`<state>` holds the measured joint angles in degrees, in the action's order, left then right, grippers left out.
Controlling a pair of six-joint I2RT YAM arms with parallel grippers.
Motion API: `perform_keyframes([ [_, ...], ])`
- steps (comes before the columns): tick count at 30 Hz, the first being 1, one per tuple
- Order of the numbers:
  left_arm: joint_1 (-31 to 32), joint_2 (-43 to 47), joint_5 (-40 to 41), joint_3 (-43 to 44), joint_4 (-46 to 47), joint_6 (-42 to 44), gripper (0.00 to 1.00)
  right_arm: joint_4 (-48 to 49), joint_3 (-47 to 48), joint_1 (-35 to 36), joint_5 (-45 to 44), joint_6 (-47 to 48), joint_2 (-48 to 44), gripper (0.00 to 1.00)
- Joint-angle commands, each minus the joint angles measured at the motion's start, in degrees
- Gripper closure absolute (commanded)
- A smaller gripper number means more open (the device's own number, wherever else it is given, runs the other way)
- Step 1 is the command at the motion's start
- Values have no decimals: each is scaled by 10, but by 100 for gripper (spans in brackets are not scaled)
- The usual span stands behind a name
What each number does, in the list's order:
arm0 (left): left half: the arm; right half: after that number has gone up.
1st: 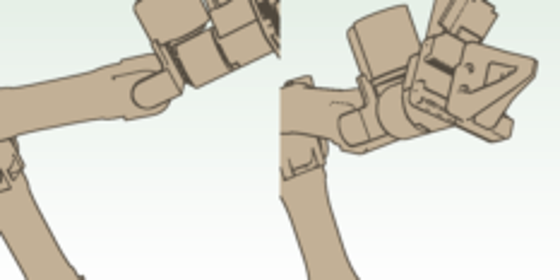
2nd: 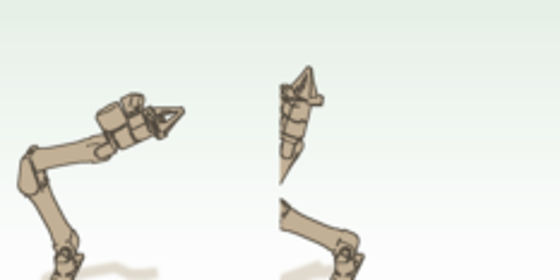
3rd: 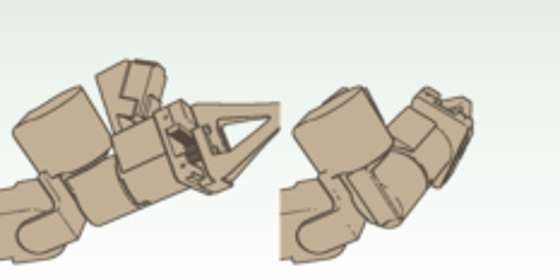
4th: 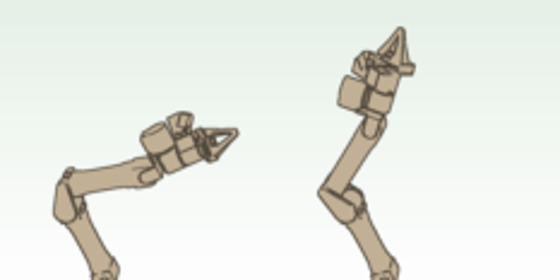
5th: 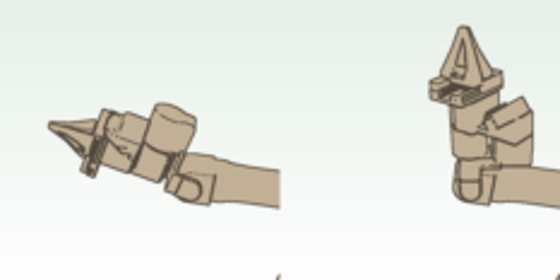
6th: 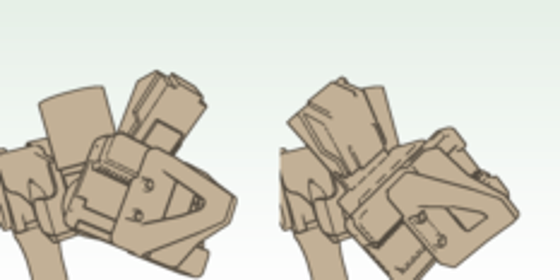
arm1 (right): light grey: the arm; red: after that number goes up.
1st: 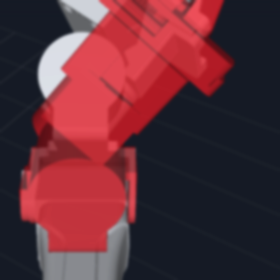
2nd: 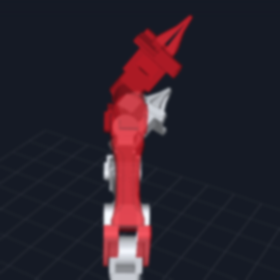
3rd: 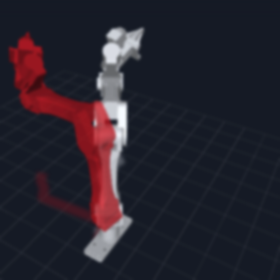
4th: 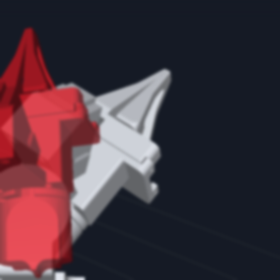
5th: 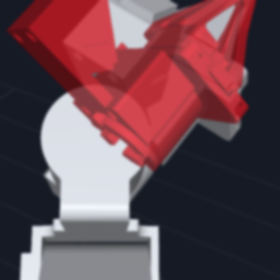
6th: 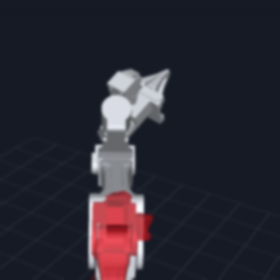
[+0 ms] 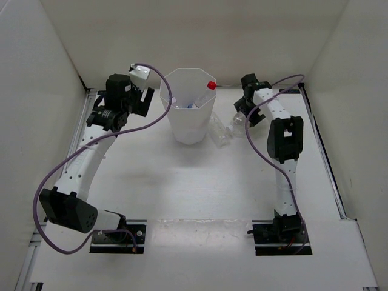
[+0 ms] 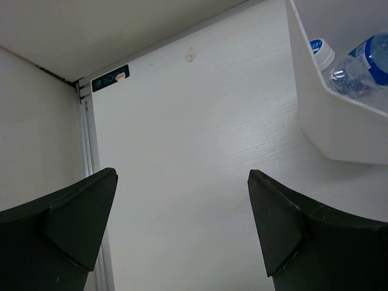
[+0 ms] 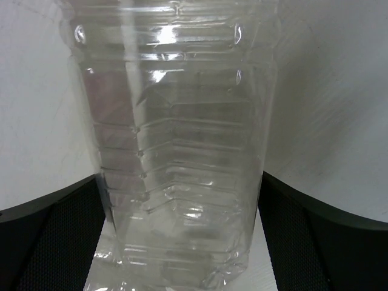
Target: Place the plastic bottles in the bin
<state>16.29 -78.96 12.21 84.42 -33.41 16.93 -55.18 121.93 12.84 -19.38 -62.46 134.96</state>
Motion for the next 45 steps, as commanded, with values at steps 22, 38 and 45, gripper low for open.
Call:
perform_keyframes([
  [22,-51,42,-31,-29,-6,-12,0,122,-59,15,-187,208,-167,61],
  [38,-115,99,-8,-65,-17,-30,0,662,-98,231,-141,548,-338,61],
  [45,-132,110,-13,-86,-22,-30,0,625,-6,292,-159,571,-233,50],
])
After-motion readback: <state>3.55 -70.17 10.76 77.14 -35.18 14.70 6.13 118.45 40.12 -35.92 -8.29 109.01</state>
